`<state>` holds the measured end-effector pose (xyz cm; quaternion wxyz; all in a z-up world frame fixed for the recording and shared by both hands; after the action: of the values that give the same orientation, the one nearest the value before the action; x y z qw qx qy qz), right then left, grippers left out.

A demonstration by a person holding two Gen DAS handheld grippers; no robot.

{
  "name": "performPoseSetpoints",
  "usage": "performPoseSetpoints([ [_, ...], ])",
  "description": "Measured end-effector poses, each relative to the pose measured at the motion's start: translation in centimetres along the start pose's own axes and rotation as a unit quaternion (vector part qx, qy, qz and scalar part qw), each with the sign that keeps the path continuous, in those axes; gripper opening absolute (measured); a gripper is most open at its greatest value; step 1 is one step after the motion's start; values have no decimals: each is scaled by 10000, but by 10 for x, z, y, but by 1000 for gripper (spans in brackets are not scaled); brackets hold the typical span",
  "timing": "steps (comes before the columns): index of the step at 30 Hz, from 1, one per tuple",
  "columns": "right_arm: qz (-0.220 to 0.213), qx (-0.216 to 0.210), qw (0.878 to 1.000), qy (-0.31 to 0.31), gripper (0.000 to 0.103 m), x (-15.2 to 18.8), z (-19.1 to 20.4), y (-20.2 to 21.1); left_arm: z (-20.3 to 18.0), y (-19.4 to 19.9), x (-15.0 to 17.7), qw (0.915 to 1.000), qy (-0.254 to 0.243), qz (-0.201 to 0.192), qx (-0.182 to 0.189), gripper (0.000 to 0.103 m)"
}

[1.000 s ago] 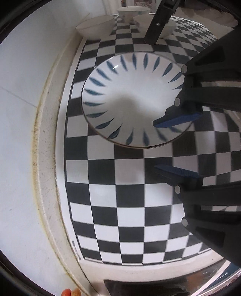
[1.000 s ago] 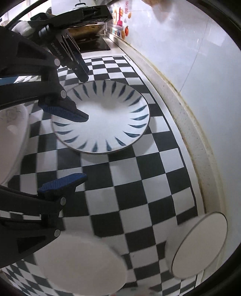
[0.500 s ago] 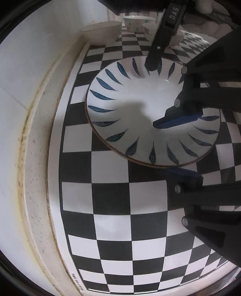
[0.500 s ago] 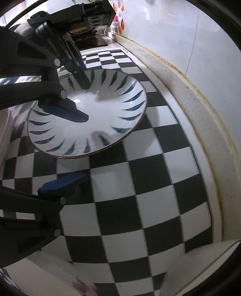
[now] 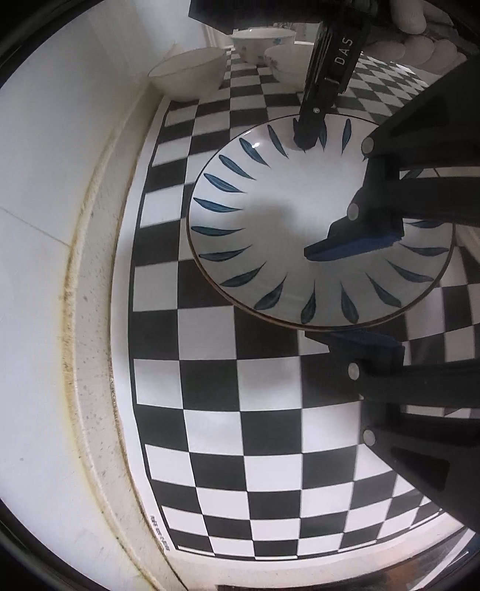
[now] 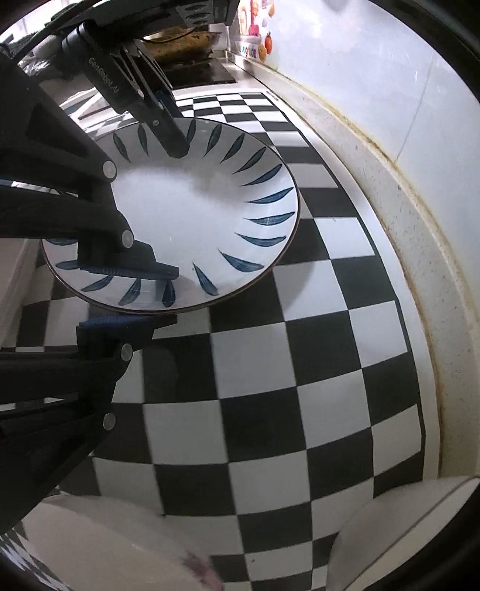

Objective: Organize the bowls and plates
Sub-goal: 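Grasp the blue-striped plate rim with the left tool while the right tool grips it too, then carry the blue-striped plate with both tools and lower it onto the white plates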

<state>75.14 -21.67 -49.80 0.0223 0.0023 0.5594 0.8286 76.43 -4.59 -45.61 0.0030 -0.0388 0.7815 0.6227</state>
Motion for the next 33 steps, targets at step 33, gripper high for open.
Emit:
performPoseSetpoints([
  [33, -605, -136, 9970, 462, 17, 184, 28, 118, -18, 98, 132, 9973, -563, -249, 410, 32],
])
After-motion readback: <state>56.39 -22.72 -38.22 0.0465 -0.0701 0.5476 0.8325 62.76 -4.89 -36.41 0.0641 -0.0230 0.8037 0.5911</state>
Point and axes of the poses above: each gripper's, at about its wrist camera, not at the fingertips, and y roughly against the way its jaws point, z to its left, x to its underside, the point moved 8 cm from there along -y, roughly the way its jaws point, and after that the axes turned 12 degrees about y, right-handed, at the moved point
